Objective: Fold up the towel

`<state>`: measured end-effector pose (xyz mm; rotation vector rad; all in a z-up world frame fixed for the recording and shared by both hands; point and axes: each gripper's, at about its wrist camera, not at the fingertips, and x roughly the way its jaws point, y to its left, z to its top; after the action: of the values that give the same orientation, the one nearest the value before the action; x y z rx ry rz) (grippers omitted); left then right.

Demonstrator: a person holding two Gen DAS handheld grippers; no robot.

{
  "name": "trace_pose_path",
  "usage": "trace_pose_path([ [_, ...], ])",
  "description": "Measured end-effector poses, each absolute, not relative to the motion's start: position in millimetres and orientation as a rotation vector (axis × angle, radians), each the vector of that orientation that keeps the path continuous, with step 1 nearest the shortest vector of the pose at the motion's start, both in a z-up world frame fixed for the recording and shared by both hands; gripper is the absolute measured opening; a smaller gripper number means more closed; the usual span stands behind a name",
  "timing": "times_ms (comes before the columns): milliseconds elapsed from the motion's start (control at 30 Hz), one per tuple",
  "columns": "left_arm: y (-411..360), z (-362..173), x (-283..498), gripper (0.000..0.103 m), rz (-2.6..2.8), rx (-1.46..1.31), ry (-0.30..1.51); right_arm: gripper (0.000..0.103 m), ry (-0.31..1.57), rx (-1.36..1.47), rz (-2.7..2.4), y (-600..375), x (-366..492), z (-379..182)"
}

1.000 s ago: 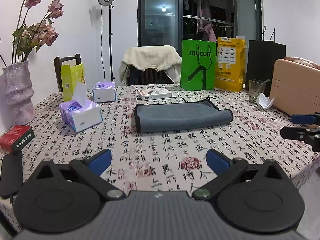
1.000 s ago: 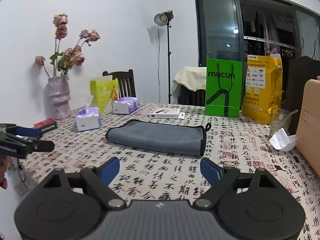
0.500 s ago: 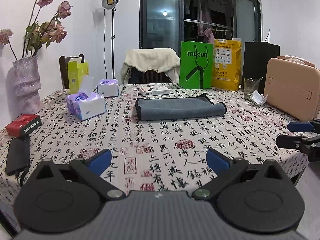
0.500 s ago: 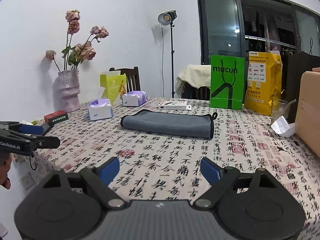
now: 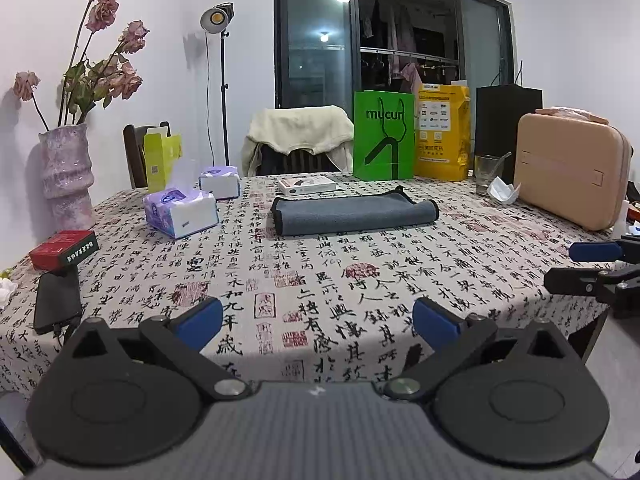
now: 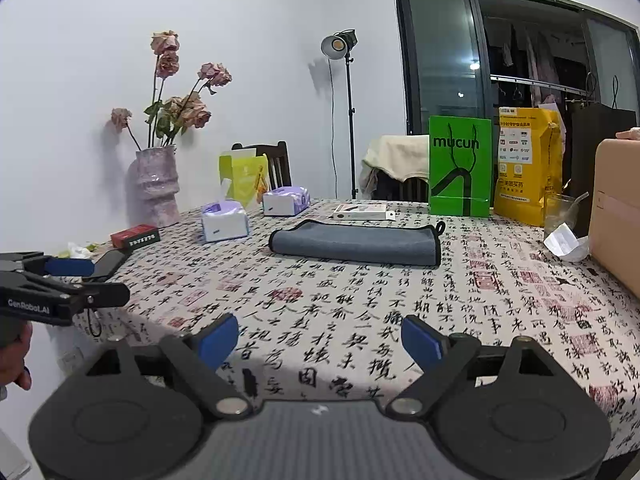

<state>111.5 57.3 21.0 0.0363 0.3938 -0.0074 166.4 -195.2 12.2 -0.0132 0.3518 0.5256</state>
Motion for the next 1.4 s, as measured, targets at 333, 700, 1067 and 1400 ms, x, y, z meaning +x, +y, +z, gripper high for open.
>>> trace_pose_path([
  [333, 46, 16, 76, 0.103, -0.011, 0.037, 0.379, 0.088, 0.358, 0.004, 0.512, -200, 136, 8],
  [700, 34, 14, 51, 0.103, 0.009, 0.026, 0.376, 0.095, 0.381, 0.027, 0.457, -214, 106, 2],
  [1067, 30, 5, 37, 0.103, 0.021, 0.021, 0.396, 0.095, 0.388, 0.004, 0.473, -207, 81, -9],
  [1400, 21, -1, 19, 0.103, 0.006, 0.032, 0.380, 0.095, 0.384, -0.005, 0.489, -205, 54, -16],
])
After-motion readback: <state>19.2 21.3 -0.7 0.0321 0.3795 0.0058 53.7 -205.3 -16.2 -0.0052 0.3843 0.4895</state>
